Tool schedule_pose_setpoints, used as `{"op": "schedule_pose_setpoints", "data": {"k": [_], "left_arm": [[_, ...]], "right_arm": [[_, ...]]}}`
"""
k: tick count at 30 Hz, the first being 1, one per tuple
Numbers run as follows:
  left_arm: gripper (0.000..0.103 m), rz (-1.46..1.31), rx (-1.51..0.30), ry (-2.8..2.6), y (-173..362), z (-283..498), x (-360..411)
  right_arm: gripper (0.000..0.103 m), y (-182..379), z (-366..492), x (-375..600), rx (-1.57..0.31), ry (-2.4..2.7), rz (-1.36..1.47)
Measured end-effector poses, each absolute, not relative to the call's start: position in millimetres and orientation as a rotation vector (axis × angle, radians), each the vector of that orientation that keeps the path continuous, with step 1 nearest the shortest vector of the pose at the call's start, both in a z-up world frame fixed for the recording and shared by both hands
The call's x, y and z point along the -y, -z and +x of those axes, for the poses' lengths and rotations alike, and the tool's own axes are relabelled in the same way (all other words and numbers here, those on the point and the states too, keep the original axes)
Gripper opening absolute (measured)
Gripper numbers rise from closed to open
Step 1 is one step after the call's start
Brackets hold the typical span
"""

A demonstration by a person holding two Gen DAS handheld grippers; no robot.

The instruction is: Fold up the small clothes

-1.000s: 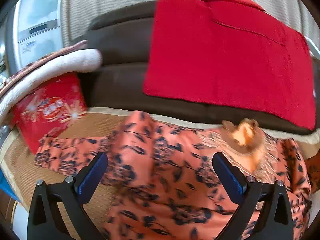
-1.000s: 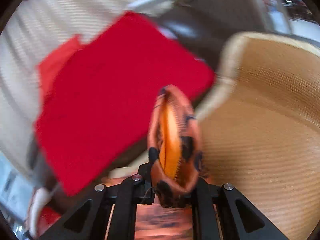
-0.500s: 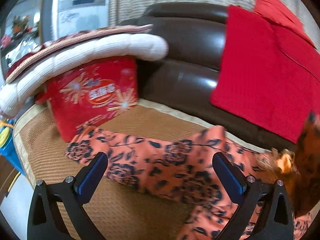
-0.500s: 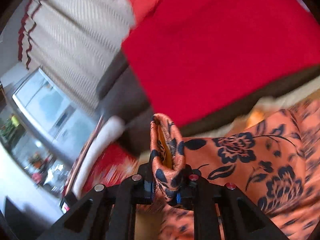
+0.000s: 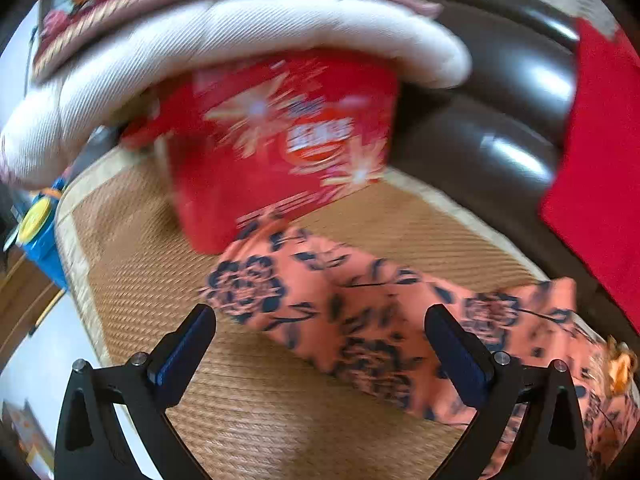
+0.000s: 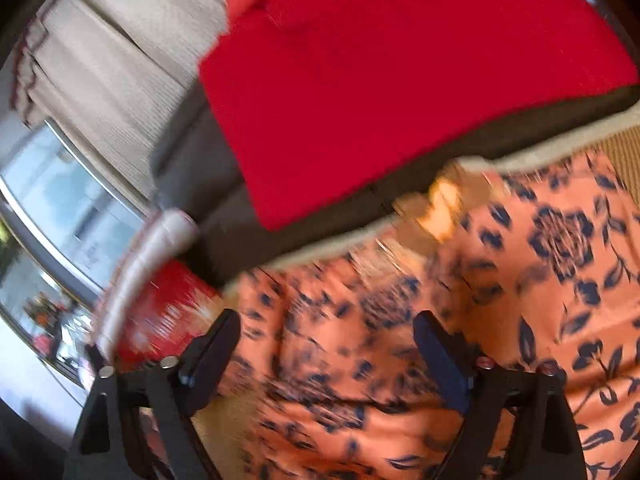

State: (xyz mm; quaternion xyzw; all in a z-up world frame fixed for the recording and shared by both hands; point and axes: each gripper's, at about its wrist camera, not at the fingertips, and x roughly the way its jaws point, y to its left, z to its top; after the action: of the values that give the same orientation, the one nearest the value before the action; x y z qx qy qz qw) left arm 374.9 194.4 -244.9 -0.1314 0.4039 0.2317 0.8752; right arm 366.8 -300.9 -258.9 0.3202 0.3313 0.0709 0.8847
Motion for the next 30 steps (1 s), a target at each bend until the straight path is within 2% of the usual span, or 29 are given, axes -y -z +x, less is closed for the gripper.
{"op": "schedule_pose_setpoints", "data": {"k": [1,3,4,6,11,12,14,15,16,23,26,27,30], "left_arm": [[0.103,-0.29,-0.859,-0.492,249.4,376.5,-201.8],[0.103,-0.338,-0.899,-0.499,260.0,376.6,-217.2],[0.103,-0.357,-0.913,-0.498,263.6,376.1,-221.9],[0.103,-0.407,-0.937,-0.501,271.6,374.8,-235.3],[0.1,-0.5,-0.95,-0.469,280.3,372.2,-251.1],[0.095,-0.526,-0.96,-0.449,283.5,371.9,-253.5],[0.078,-0.571,-0.974,-0.432,289.4,370.7,-257.7],[0.066,-0.598,-0.982,-0.427,293.0,369.9,-261.0],[0.062,-0.628,-0.988,-0.416,296.2,368.5,-264.4],[0.064,-0.761,-0.974,-0.39,301.7,356.8,-276.1],[0.071,-0.779,-0.965,-0.396,302.3,356.7,-274.3],[0.076,-0.784,-0.96,-0.393,302.3,358.4,-273.1],[0.078,-0.806,-0.939,-0.386,302.9,365.9,-268.2]], "right_arm": [[0.074,273.9,370.3,298.4,-0.76,-0.135,0.64],[0.057,296.4,377.2,298.1,-0.908,-0.105,0.613],[0.054,312.9,383.9,296.6,-0.972,-0.098,0.621],[0.051,325.6,387.8,296.2,-1.018,-0.095,0.626],[0.051,301.6,379.0,295.8,-0.89,-0.165,0.623],[0.051,299.8,377.6,295.4,-0.875,-0.154,0.603],[0.051,302.5,378.3,294.6,-0.864,-0.139,0.582],[0.051,300.4,377.1,295.3,-0.866,-0.135,0.577],[0.051,300.0,376.2,296.4,-0.869,-0.131,0.574],[0.051,288.8,366.8,302.8,-0.857,-0.115,0.555],[0.051,290.3,367.0,302.8,-0.856,-0.115,0.552],[0.051,291.7,367.2,303.6,-0.857,-0.114,0.555],[0.051,294.4,367.8,304.8,-0.859,-0.11,0.56]]}}
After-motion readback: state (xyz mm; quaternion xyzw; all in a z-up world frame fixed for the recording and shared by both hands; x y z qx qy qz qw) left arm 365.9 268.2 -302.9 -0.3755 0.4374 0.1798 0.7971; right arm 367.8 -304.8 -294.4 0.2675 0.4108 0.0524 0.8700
